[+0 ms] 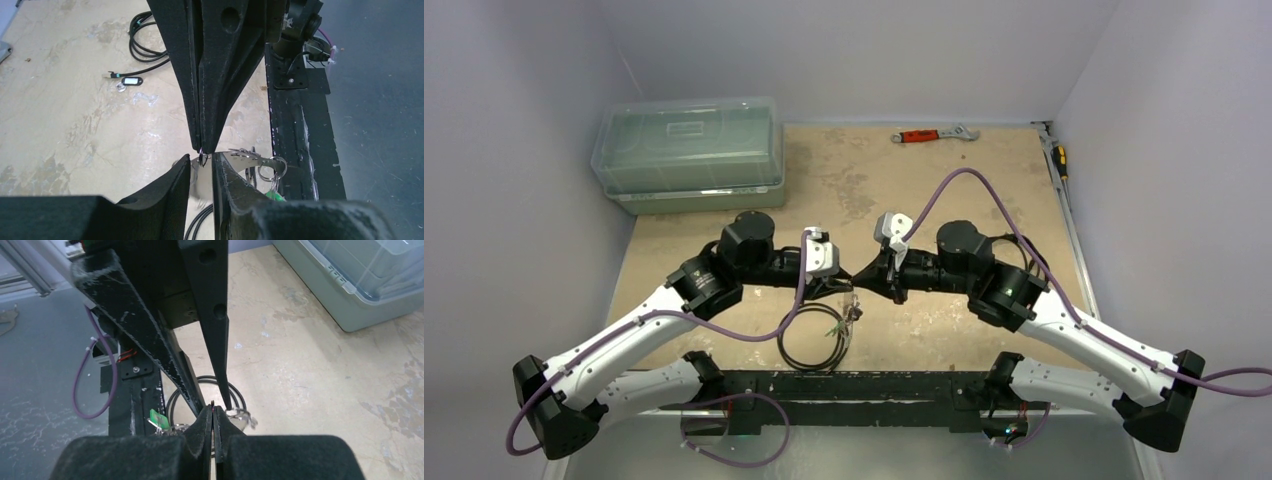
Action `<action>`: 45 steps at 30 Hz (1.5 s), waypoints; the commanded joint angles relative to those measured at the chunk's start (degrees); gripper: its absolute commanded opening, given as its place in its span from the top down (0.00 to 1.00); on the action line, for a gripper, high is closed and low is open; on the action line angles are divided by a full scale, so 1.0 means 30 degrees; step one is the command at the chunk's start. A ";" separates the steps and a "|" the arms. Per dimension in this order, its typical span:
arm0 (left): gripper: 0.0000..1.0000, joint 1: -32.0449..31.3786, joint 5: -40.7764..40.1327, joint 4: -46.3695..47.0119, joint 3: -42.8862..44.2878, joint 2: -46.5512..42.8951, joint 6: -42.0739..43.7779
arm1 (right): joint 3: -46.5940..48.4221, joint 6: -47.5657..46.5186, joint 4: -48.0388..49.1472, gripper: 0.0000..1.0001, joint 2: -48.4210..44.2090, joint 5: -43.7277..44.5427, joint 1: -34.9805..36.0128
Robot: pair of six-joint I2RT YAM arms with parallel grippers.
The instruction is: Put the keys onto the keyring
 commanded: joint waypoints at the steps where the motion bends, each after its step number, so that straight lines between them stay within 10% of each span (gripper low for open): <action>1: 0.80 0.0045 0.0979 0.0960 0.0264 0.0235 0.0067 | 0.0491 -0.0347 0.1029 1.00 -0.0440 -0.1001 0.0113; 7: 1.00 -0.0097 0.1140 0.1089 0.0152 0.0428 0.0152 | 0.0599 -0.0351 0.1158 1.00 -0.0374 -0.1441 0.0142; 17: 1.00 -0.0168 0.0248 0.6550 -0.2497 -0.1155 -0.1622 | 0.0058 0.0443 0.2957 1.00 -0.1206 -0.0829 0.0142; 26: 1.00 -0.0167 -0.1163 0.9557 -0.4455 -0.3521 -0.2613 | -0.1307 0.2374 0.6033 0.64 -0.3055 0.1513 0.0142; 45: 1.00 -0.0139 -0.1188 1.1629 -0.5751 -0.6333 -0.4013 | -0.2224 -0.0371 0.6970 0.70 -0.2936 -0.1644 0.0113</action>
